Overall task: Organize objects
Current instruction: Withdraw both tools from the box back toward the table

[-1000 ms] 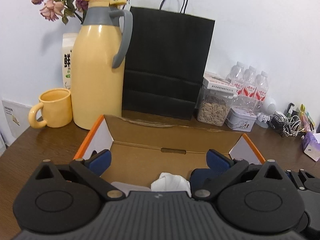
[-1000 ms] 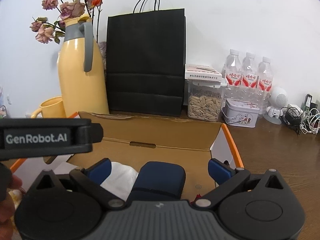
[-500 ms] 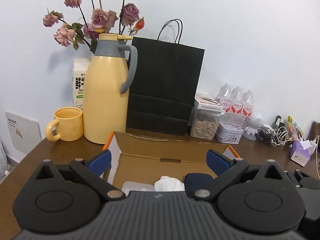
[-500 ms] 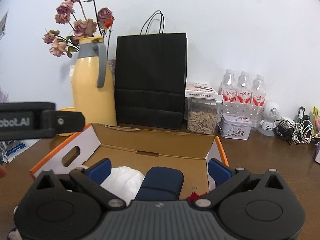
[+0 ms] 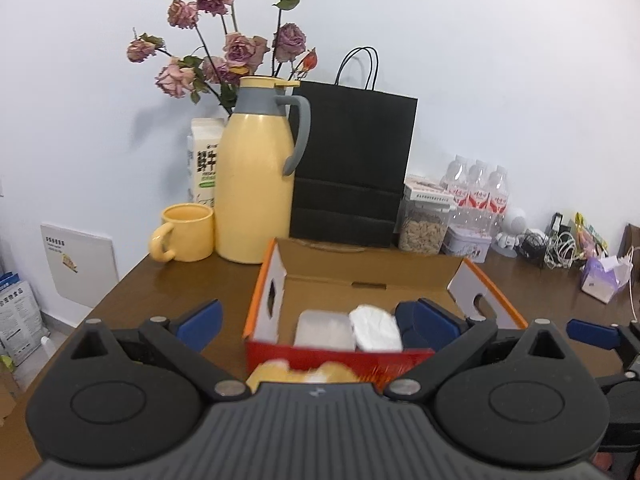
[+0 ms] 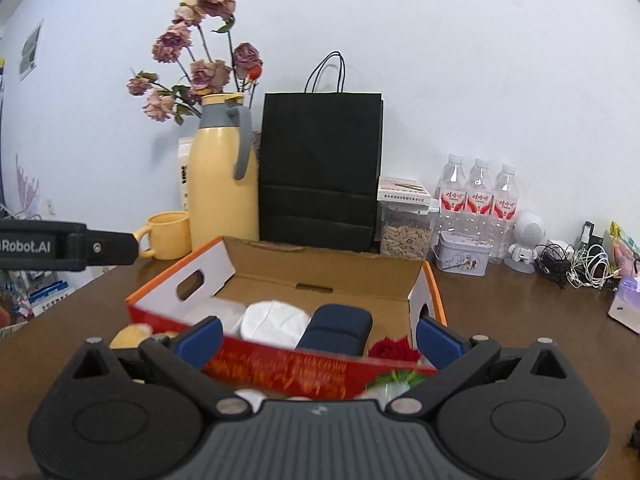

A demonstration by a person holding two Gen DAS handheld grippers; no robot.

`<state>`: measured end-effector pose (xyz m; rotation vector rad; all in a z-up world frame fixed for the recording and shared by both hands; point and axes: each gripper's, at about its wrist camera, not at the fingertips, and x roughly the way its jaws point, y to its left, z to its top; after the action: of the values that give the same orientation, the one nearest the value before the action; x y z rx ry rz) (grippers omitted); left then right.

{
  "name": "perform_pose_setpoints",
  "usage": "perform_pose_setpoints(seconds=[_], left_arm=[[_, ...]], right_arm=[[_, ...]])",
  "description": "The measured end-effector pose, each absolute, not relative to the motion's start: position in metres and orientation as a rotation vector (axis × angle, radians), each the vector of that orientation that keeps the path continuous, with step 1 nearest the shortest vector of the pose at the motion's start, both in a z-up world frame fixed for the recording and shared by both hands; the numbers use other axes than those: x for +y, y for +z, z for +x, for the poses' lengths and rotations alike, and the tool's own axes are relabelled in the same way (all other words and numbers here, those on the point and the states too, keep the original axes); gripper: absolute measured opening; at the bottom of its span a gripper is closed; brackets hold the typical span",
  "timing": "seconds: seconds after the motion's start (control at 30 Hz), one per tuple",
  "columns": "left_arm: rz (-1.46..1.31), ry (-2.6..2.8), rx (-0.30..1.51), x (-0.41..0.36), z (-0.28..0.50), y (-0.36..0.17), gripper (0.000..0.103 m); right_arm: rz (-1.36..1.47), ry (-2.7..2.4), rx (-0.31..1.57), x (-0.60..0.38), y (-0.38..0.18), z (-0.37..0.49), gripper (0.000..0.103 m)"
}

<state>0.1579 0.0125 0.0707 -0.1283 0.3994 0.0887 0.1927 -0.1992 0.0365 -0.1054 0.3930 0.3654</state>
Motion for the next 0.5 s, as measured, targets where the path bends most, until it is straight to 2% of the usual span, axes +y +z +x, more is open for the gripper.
perform_pose_setpoints(seconds=[0.5], left_arm=[[-0.088, 0.059, 0.428, 0.025, 0.081, 0.033, 0.103]], right_arm=[[-0.125, 0.391, 0.489, -0.219, -0.007, 0.126, 0.103]])
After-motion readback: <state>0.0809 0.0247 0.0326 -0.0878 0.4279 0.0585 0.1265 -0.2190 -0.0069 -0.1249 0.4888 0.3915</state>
